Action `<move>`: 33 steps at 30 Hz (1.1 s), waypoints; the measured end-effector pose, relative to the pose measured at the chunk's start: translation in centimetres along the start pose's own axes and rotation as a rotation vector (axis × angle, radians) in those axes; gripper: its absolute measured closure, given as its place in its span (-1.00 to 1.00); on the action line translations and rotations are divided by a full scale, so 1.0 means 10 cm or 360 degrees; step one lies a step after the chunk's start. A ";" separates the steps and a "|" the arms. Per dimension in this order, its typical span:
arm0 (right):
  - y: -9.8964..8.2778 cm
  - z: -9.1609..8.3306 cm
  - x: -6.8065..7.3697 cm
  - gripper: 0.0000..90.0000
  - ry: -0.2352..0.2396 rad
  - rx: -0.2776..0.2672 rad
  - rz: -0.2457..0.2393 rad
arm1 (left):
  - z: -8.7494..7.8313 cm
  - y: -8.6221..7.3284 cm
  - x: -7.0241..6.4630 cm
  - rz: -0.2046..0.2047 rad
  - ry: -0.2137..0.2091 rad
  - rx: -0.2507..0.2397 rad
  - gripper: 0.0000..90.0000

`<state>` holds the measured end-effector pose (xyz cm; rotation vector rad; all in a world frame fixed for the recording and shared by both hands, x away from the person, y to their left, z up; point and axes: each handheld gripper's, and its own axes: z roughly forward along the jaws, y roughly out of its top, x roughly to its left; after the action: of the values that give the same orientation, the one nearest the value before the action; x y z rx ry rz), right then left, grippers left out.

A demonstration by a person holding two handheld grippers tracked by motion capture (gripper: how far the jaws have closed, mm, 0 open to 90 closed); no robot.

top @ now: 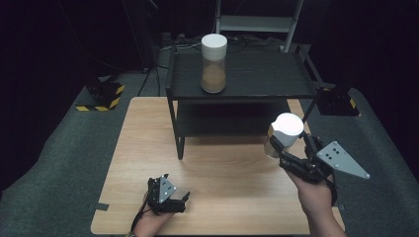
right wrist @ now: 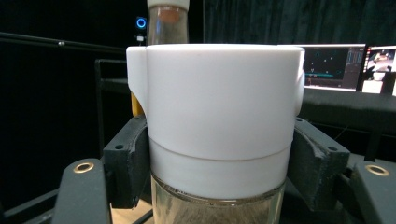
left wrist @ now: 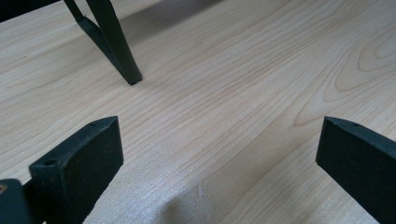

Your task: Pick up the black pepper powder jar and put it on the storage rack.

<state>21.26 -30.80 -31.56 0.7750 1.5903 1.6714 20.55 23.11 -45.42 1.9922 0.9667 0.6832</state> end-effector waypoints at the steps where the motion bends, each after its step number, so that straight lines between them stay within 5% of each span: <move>1: 0.03 0.01 0.00 -0.34 -0.0003 -0.0004 -0.0007 | 0.00 0.00 0.00 0.0000 -0.0001 0.0000 -0.98; 33: 0.66 0.49 -0.01 -0.34 -0.0078 -0.0103 -0.0076 | 0.00 -0.01 0.02 0.0001 -0.0015 -0.0007 -0.98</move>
<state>24.77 -28.13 -24.62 0.7340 1.5024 1.6494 20.58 23.30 -45.44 1.9903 0.9583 0.6748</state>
